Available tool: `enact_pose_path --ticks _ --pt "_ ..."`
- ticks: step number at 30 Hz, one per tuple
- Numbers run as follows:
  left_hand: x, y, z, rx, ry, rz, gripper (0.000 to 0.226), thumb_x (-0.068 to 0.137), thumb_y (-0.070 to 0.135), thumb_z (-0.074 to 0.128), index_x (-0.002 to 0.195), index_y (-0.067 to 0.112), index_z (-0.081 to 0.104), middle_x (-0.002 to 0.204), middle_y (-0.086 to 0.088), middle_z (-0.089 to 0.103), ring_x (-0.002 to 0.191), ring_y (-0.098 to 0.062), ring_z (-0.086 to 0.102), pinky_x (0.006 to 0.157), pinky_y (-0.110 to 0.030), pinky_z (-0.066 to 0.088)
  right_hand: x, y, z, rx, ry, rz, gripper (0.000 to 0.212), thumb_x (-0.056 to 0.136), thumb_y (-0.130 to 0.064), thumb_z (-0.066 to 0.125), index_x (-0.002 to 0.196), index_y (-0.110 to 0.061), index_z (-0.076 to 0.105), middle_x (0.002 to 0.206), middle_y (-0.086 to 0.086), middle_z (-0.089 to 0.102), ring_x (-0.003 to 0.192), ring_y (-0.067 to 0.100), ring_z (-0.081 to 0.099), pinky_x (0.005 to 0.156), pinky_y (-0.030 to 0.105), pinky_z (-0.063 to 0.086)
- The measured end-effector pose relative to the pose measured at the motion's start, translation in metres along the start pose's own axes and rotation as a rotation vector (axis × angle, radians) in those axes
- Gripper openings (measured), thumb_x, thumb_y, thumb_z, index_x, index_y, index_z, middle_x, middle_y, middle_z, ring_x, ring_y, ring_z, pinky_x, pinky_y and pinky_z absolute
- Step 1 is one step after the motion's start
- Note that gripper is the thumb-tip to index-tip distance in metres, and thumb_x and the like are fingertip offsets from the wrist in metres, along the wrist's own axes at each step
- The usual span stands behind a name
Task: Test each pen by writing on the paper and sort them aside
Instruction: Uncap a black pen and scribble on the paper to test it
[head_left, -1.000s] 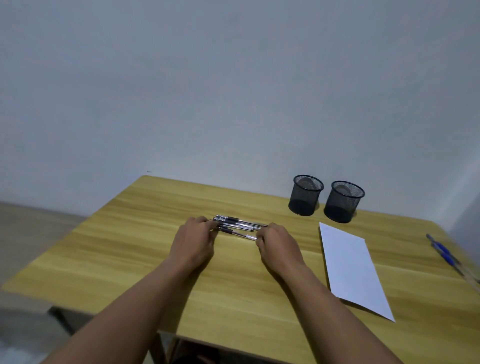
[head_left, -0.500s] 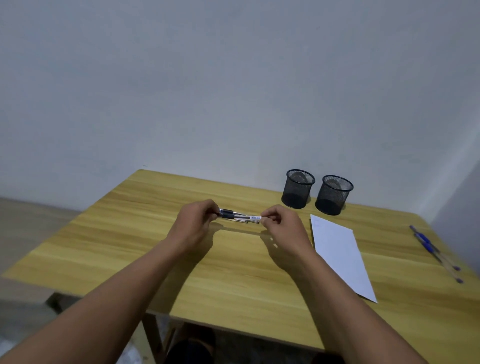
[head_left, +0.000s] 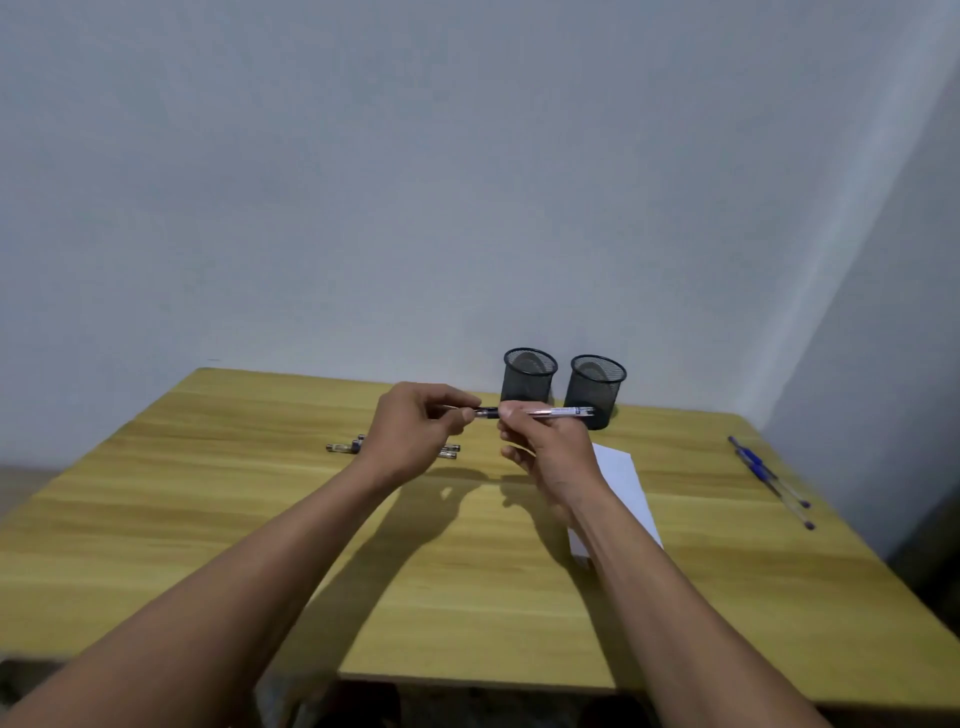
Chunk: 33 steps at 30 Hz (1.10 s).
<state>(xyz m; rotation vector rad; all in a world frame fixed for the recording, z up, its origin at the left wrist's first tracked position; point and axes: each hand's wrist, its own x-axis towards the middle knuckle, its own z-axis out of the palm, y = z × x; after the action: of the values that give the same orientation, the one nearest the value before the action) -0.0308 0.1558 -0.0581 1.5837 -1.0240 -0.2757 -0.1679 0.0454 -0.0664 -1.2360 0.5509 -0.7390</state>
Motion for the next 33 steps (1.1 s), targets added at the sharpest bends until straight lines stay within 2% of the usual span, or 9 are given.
enact_pose_path --ticks 3,7,13,16,18,20,22,28,33 --pt "0.003 0.003 0.011 0.023 -0.033 0.011 0.018 0.076 0.011 0.083 0.093 0.016 0.080 0.084 0.003 0.078 0.077 -0.005 0.071 0.068 -0.019 0.052 -0.001 -0.004 -0.011 -0.012 0.006 -0.001 0.006 0.093 -0.008 0.071 0.091 -0.005 0.074 0.070 0.002 0.070 0.064 0.008 0.066 0.063 0.020 0.057" --pt "0.009 0.009 0.021 0.073 -0.056 0.029 0.014 0.080 0.011 0.080 0.094 0.015 0.080 0.077 0.005 0.076 0.063 0.004 0.063 0.065 -0.012 0.049 0.003 -0.010 -0.022 0.025 0.029 0.008 0.007 0.092 -0.006 0.071 0.087 -0.003 0.075 0.067 0.005 0.070 0.058 0.011 0.062 0.062 0.019 0.056" --pt "0.026 0.013 0.034 0.127 -0.069 0.047 0.012 0.083 0.015 0.078 0.095 0.017 0.081 0.073 0.002 0.075 0.058 -0.002 0.058 0.062 -0.018 0.047 0.013 -0.016 -0.033 0.060 0.076 -0.007 0.010 0.091 -0.005 0.072 0.081 -0.003 0.074 0.065 0.006 0.070 0.055 0.011 0.061 0.061 0.019 0.057" --pt "0.029 0.013 0.044 0.145 -0.066 0.084 0.012 0.083 0.012 0.078 0.095 0.015 0.080 0.065 0.009 0.070 0.048 0.009 0.054 0.054 -0.007 0.041 0.016 -0.015 -0.039 0.094 0.109 0.005 0.010 0.091 -0.004 0.072 0.081 -0.002 0.073 0.063 0.006 0.070 0.054 0.010 0.062 0.060 0.018 0.057" --pt "0.030 0.012 0.051 0.182 -0.041 0.138 0.013 0.082 0.011 0.079 0.095 0.014 0.080 0.074 0.004 0.075 0.056 0.015 0.058 0.058 -0.002 0.039 0.019 -0.014 -0.043 0.130 0.136 0.021 0.010 0.090 -0.004 0.072 0.081 -0.001 0.073 0.063 0.006 0.070 0.053 0.010 0.063 0.059 0.018 0.058" --pt "0.034 0.009 0.056 0.175 -0.042 0.115 0.013 0.081 0.013 0.080 0.094 0.017 0.081 0.078 0.005 0.077 0.064 0.011 0.062 0.065 -0.006 0.043 0.022 -0.013 -0.048 0.130 0.154 0.031 0.010 0.090 -0.004 0.073 0.081 0.000 0.073 0.063 0.007 0.070 0.052 0.010 0.063 0.058 0.018 0.058" --pt "0.038 0.007 0.060 0.123 -0.077 0.046 0.012 0.082 0.014 0.079 0.093 0.017 0.081 0.071 0.008 0.074 0.060 0.004 0.061 0.063 -0.012 0.046 0.026 -0.013 -0.054 0.101 0.168 0.033 0.011 0.089 -0.005 0.074 0.080 0.000 0.073 0.064 0.008 0.070 0.052 0.011 0.063 0.058 0.019 0.058" --pt "0.047 0.000 0.077 0.155 -0.066 0.037 0.012 0.082 0.018 0.079 0.093 0.020 0.081 0.078 -0.001 0.077 0.071 -0.019 0.070 0.072 -0.034 0.055 0.034 -0.010 -0.066 0.108 0.206 0.036 0.011 0.089 -0.004 0.074 0.079 0.001 0.073 0.063 0.008 0.070 0.053 0.011 0.063 0.059 0.018 0.058" --pt "0.053 -0.005 0.087 0.154 -0.059 0.018 0.011 0.082 0.019 0.078 0.093 0.020 0.081 0.071 -0.003 0.075 0.061 -0.024 0.061 0.064 -0.031 0.051 0.040 -0.007 -0.073 0.094 0.223 0.030 0.012 0.088 -0.004 0.074 0.076 -0.001 0.073 0.063 0.009 0.071 0.052 0.011 0.063 0.057 0.018 0.057"
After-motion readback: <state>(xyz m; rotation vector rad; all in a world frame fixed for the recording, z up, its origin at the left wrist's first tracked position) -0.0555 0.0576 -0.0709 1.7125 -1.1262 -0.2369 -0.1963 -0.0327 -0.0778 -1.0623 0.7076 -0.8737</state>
